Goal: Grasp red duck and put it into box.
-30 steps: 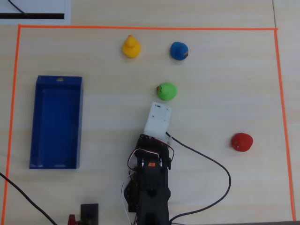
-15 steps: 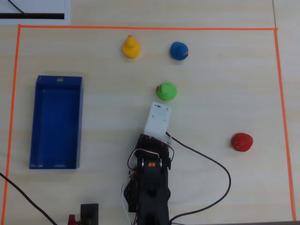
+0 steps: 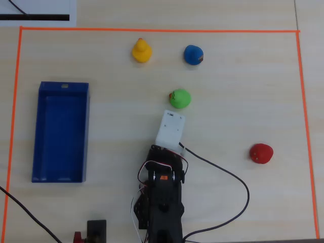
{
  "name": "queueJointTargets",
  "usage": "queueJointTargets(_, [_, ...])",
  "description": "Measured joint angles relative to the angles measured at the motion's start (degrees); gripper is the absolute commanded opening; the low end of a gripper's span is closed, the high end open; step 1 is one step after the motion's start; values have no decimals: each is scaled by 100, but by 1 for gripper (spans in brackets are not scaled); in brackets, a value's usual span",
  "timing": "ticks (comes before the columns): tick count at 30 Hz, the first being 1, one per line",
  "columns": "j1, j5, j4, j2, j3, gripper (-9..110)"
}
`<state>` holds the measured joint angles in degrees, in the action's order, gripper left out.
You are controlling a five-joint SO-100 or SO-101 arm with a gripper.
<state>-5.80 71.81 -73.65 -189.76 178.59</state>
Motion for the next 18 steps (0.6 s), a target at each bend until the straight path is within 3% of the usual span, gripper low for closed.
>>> queueJointTargets(12, [0, 0, 0, 0, 0, 4])
queueJointTargets(18, [0, 0, 0, 0, 0, 12])
